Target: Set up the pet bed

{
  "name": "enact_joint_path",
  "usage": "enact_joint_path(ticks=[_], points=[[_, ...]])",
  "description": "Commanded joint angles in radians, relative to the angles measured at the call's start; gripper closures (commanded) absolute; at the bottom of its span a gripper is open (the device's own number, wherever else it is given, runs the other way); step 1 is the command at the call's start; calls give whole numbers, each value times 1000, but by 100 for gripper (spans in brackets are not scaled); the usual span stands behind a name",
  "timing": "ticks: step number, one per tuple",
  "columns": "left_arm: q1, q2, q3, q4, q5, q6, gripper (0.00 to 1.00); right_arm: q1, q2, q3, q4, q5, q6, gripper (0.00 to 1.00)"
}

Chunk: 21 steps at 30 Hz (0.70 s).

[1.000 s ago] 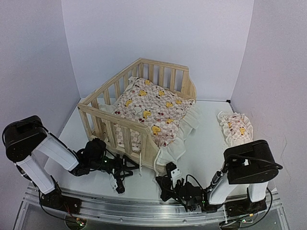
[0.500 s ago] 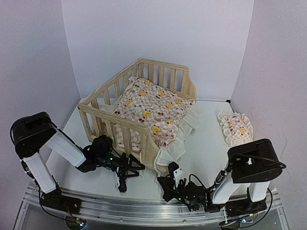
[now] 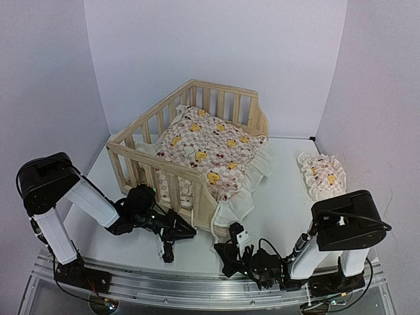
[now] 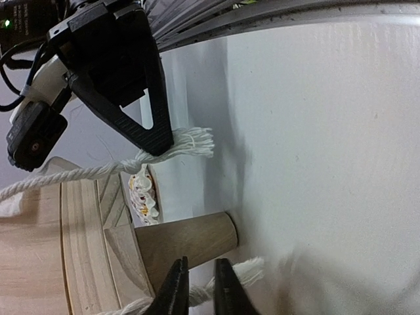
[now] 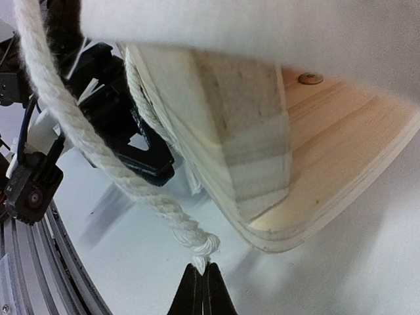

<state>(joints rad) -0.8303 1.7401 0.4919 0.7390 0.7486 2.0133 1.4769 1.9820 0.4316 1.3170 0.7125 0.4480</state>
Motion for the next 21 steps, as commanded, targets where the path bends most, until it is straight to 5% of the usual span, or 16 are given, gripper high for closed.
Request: enact_joint_path(ticks=[1,11,15,17,21], points=[[13,-3,42,104,9,324,99,3,-10,14,175,-22,9,100],[13,-168,-70,80,49,150,100,7,-19,70,169,-121,-36,100],[13,-340,-10,-382,34,21,96,24,-20,126,153,-188,-64,100],[13,-441,70,-654,64,-152,75,35,-22,148,139,-196,-76,100],[13,-516,199,-1023,117,-507,57,49,-21,214,84,-220,-107,100]])
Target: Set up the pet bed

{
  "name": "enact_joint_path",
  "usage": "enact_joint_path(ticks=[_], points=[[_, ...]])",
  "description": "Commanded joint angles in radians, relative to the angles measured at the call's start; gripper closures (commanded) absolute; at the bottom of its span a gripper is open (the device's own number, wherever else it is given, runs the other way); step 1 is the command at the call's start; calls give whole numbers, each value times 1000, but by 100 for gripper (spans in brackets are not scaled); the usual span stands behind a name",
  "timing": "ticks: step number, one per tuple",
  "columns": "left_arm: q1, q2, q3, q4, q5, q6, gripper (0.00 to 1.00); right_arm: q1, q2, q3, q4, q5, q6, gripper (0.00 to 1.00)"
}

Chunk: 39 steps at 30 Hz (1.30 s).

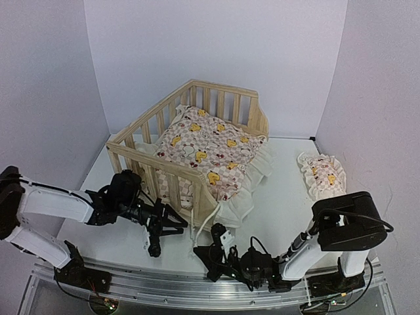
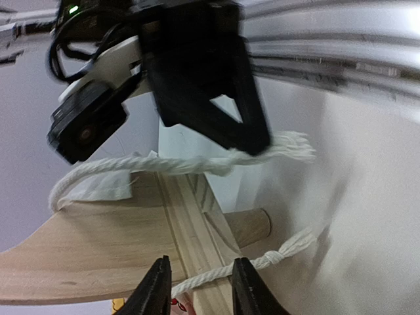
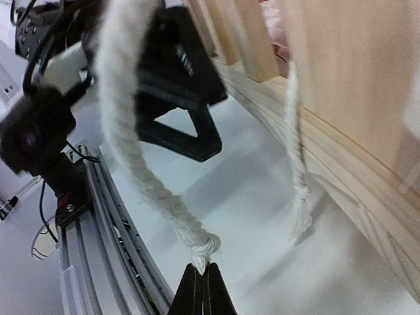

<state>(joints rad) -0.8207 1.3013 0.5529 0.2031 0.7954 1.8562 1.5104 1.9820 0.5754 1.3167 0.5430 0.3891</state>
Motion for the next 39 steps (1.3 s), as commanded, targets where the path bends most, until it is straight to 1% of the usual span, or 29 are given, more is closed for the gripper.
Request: enact_joint_path(ticks=[1,5,9,12,15,18,21,24,27,29,31,32,33,34,37,39], points=[[4,-86,147,-510,72,-444,56,16,-14,91,67,-62,-57,100],[6,-109,166,-521,100,-808,50,16,25,164,48,-68,-90,100],[6,-80,196,-502,171,-1087,45,16,57,205,47,-47,-116,100],[6,-42,220,-507,229,-1215,44,16,68,213,48,-23,-121,100],[6,-39,221,-517,292,-1245,45,16,69,207,49,-6,-120,100],[6,-39,207,-496,309,-1277,52,15,69,211,50,-11,-135,100],[6,-15,203,-444,239,-1346,59,14,64,211,50,-19,-151,100],[5,18,212,-413,151,-1393,60,14,54,203,49,-23,-159,100],[5,35,216,-397,133,-1408,64,14,51,198,50,-26,-162,100],[5,37,212,-389,135,-1411,70,14,50,197,51,-21,-165,100],[5,37,210,-389,136,-1412,83,11,47,195,50,-15,-166,100],[5,36,212,-394,136,-1410,92,9,46,191,51,-13,-162,100],[5,34,216,-398,129,-1411,98,5,44,186,51,-11,-154,100],[5,31,220,-398,116,-1415,100,1,42,177,51,-1,-140,100],[5,19,231,-379,18,-1434,100,1,34,130,51,97,-86,86],[5,15,231,-374,-40,-1416,100,1,40,102,50,168,-65,83]])
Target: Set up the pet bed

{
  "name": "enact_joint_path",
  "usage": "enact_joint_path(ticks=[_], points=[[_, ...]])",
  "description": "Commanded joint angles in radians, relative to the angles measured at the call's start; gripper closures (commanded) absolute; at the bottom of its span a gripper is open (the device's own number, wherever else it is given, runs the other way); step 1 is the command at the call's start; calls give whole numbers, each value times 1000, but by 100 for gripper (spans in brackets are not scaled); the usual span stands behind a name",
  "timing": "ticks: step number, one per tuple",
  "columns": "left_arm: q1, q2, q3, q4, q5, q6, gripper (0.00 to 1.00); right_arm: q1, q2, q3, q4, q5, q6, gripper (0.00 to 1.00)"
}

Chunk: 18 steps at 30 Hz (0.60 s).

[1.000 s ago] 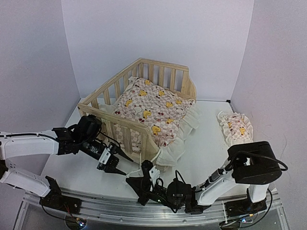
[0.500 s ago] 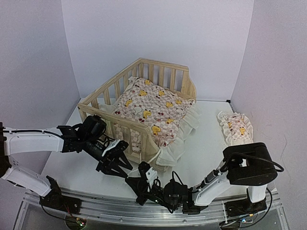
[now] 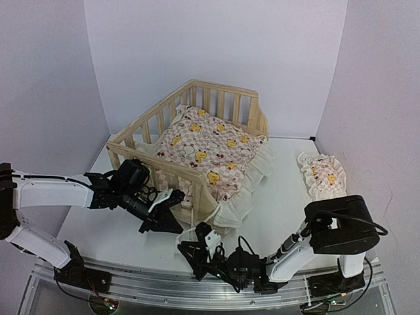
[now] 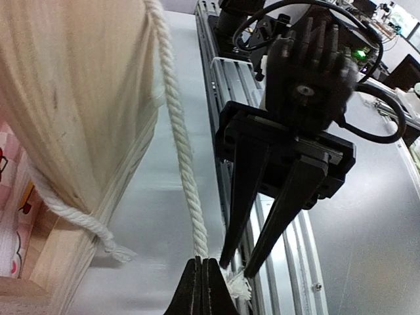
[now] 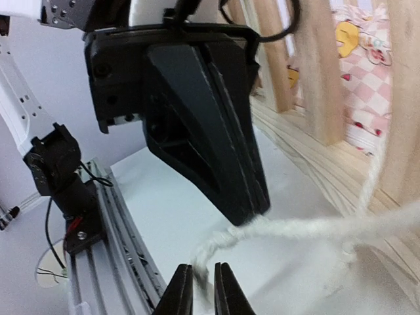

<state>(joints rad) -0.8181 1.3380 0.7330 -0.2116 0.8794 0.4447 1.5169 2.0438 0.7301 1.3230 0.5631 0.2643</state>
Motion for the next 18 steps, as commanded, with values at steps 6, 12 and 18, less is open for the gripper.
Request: enact_joint_path(ticks=[6,12,18], points=[[3,-33,42,57,-184,31,100,-6,70,-21,46,329,38,65],[3,-43,33,66,-205,38,100,-6,187,91,50,363,31,57],[3,-42,23,107,-203,20,100,-6,281,208,54,509,-15,61]])
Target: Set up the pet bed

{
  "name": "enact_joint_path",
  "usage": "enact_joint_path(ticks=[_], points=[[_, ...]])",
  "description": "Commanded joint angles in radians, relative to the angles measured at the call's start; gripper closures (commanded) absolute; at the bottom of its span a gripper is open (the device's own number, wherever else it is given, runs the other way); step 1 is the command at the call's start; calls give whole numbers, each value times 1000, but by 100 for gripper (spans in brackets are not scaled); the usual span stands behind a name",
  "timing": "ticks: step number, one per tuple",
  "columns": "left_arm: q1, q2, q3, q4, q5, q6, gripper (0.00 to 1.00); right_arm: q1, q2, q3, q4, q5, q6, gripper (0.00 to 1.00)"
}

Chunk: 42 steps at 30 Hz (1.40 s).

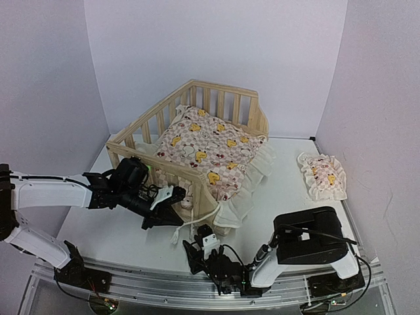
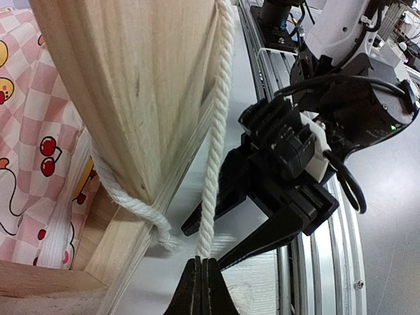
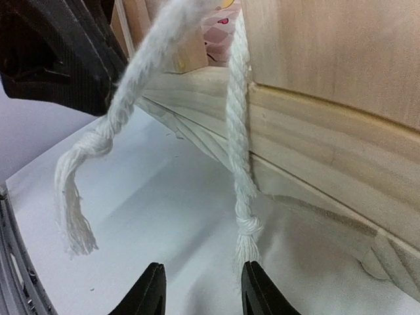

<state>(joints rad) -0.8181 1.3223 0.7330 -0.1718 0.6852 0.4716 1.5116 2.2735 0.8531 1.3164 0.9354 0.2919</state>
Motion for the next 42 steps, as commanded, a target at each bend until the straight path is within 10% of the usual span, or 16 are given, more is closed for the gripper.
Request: enact_joint_path(ticks=[1,15,22,32,42], points=[[2,-26,24,65,-4,-8,100,-2,65,96,63,162,-47,61],[3,-19,27,76,4,2,100,-25,124,132,64,198,-13,63],[3,-18,23,80,-16,-10,100,-44,104,107,65,113,-45,99],[4,-31,27,91,-44,42,100,91,-172,-117,24,4,-145,100],[2,-84,82,97,-26,73,100,113,-543,-140,-356,-141,-190,100]])
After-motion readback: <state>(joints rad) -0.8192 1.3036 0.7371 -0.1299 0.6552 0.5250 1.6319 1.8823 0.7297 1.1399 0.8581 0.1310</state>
